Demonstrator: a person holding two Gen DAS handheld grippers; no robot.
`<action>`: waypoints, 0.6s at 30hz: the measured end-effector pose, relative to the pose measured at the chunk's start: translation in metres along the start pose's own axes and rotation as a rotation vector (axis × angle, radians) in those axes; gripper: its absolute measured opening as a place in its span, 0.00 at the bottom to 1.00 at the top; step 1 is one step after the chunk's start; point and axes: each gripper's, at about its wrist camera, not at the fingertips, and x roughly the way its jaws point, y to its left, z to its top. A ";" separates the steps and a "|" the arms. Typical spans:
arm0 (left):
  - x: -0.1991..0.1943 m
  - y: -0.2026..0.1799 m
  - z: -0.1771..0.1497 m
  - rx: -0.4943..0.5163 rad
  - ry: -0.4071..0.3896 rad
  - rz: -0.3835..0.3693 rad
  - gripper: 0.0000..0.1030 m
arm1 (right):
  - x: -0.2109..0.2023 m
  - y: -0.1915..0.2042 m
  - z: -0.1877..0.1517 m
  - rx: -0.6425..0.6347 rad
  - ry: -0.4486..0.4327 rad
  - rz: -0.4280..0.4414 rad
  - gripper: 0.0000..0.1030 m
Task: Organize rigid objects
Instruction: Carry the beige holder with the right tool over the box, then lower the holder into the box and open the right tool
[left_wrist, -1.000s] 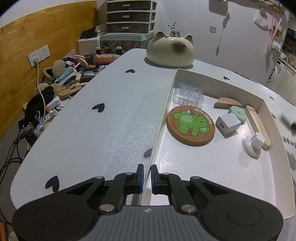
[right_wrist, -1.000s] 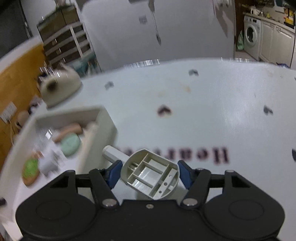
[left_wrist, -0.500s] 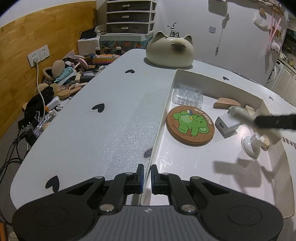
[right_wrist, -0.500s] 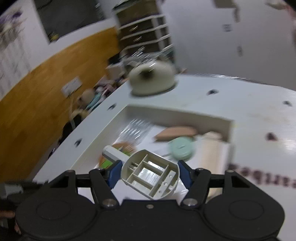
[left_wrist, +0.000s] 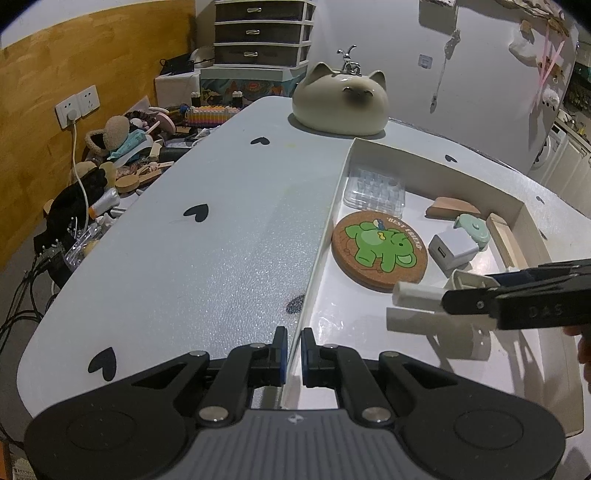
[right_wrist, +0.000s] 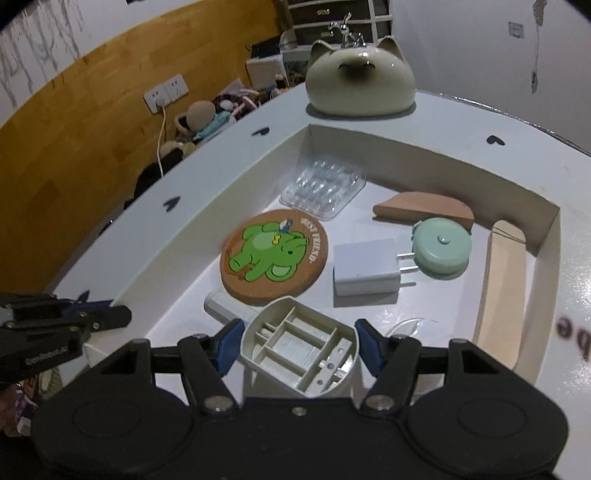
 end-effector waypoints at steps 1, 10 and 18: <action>0.000 0.001 0.000 -0.002 0.000 -0.001 0.07 | 0.002 0.001 0.000 -0.006 0.006 -0.007 0.64; 0.002 0.004 -0.001 -0.006 -0.002 -0.018 0.07 | 0.013 0.003 0.003 -0.019 0.015 -0.042 0.64; 0.001 0.006 -0.002 -0.007 -0.006 -0.031 0.07 | 0.014 0.003 0.002 0.014 0.010 -0.058 0.97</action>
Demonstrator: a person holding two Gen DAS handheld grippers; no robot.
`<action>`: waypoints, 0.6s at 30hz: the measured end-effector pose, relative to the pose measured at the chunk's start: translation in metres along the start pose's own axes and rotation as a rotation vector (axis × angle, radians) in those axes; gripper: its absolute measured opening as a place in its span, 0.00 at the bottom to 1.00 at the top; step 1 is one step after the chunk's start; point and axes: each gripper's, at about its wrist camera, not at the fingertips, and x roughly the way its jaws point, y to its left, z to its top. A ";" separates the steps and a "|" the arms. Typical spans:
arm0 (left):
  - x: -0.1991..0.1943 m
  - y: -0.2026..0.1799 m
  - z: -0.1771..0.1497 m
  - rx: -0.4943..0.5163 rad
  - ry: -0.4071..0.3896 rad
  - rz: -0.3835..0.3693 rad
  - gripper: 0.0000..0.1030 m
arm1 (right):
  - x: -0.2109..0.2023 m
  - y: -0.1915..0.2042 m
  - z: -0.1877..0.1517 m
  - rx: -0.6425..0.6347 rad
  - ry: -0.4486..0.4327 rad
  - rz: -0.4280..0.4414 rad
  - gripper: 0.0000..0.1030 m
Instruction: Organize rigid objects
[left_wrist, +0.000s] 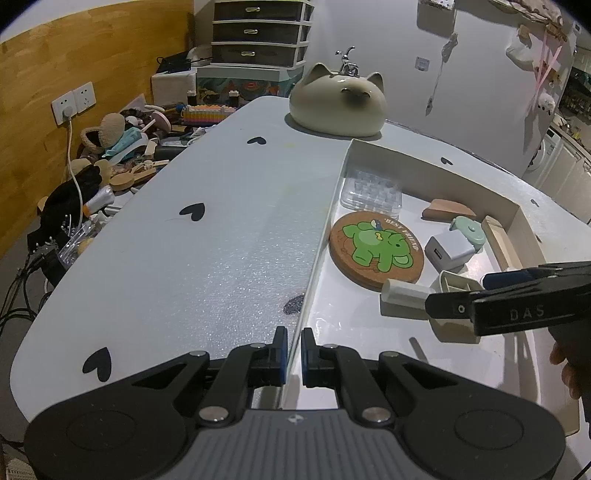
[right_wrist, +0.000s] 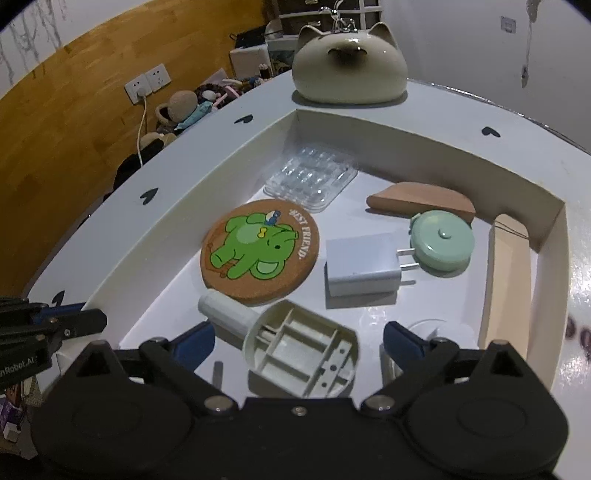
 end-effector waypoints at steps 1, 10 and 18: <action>0.000 0.000 0.000 0.001 -0.001 -0.001 0.07 | -0.001 0.001 0.000 -0.001 -0.002 -0.005 0.97; 0.000 0.004 0.000 0.008 0.001 -0.024 0.07 | -0.034 0.002 0.001 0.030 -0.066 -0.008 0.99; -0.009 0.010 0.006 0.012 -0.032 -0.071 0.07 | -0.083 0.003 0.000 0.074 -0.177 -0.047 1.00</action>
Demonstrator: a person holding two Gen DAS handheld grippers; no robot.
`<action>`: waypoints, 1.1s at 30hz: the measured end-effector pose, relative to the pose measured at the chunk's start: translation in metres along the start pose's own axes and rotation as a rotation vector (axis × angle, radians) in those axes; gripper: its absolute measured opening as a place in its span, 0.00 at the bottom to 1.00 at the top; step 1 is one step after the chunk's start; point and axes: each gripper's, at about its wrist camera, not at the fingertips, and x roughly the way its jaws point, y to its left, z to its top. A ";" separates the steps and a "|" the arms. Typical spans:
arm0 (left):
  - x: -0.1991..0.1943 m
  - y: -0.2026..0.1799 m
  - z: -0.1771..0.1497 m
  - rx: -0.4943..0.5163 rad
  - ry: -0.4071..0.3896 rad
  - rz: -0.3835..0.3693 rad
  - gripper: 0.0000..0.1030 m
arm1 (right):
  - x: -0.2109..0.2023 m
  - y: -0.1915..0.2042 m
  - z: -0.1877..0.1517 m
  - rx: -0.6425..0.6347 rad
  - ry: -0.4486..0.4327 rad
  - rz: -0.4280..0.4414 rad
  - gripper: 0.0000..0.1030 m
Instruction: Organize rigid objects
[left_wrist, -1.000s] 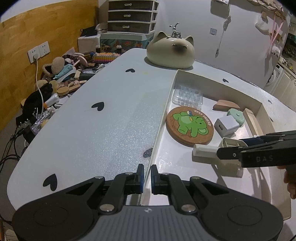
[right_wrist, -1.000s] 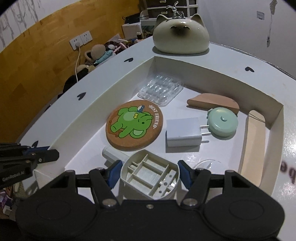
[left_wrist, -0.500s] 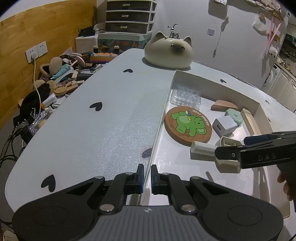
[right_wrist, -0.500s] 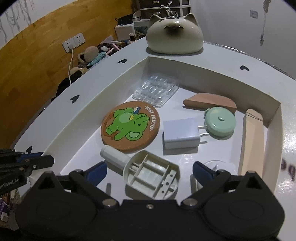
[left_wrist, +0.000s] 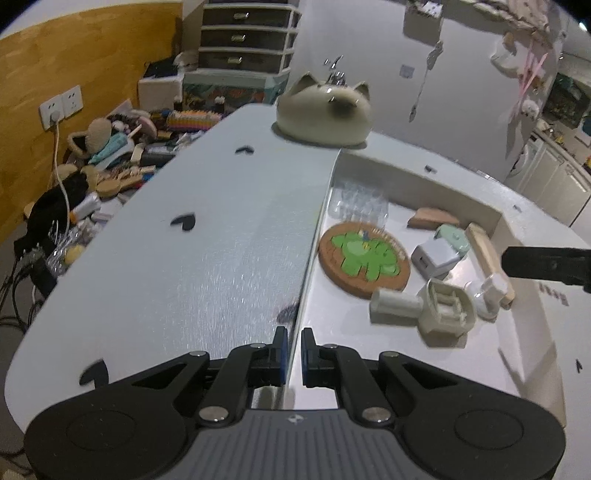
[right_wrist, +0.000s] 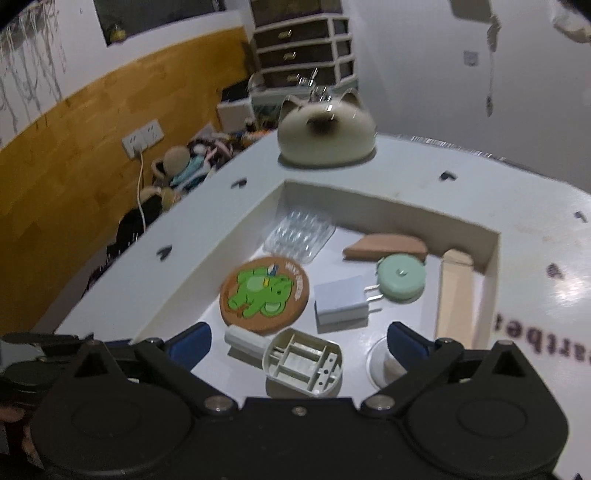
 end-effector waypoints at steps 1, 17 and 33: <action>-0.004 0.001 0.003 0.004 -0.013 -0.007 0.07 | -0.006 0.001 0.001 0.001 -0.015 -0.009 1.00; -0.113 0.011 0.028 0.120 -0.199 -0.170 0.44 | -0.109 0.044 -0.023 0.107 -0.240 -0.221 1.00; -0.166 0.016 -0.024 0.230 -0.249 -0.232 0.90 | -0.182 0.099 -0.106 0.213 -0.358 -0.394 1.00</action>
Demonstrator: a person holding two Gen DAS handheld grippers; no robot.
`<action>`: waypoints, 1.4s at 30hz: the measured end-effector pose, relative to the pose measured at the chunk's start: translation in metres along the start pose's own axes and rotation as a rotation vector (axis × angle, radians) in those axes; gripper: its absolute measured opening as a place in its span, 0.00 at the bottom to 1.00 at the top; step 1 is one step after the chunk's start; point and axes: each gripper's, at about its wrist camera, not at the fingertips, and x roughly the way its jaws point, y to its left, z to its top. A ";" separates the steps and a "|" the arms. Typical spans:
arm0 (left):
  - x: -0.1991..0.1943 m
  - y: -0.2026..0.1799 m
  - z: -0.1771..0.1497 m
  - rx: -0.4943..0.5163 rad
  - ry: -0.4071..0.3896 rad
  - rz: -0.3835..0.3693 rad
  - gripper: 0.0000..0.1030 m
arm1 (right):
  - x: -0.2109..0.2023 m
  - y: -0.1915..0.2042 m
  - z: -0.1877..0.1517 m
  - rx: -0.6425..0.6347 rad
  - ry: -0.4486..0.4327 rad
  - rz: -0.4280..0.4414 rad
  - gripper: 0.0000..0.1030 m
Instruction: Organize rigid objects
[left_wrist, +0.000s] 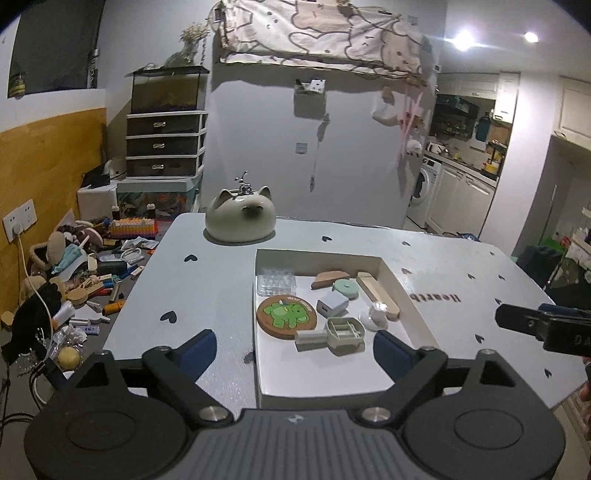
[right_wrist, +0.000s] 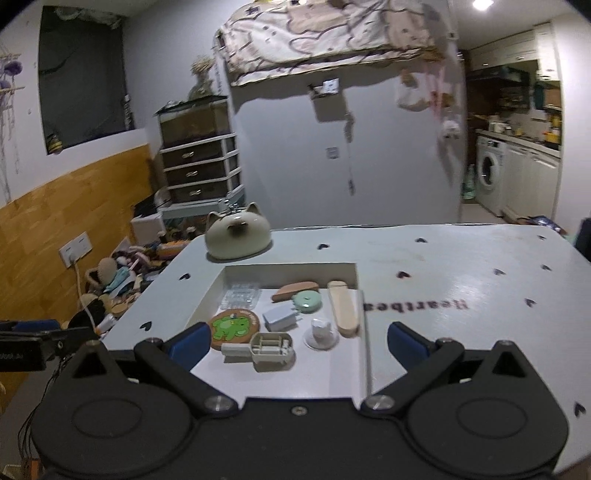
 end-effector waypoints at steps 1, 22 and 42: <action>-0.003 -0.001 -0.002 0.005 -0.001 -0.003 0.92 | -0.004 0.000 -0.003 0.008 -0.005 -0.010 1.00; -0.030 0.005 -0.026 0.013 -0.013 0.017 1.00 | -0.049 0.015 -0.039 0.033 -0.037 -0.050 1.00; -0.033 0.008 -0.029 0.003 -0.010 0.021 1.00 | -0.051 0.021 -0.042 0.028 -0.015 -0.056 1.00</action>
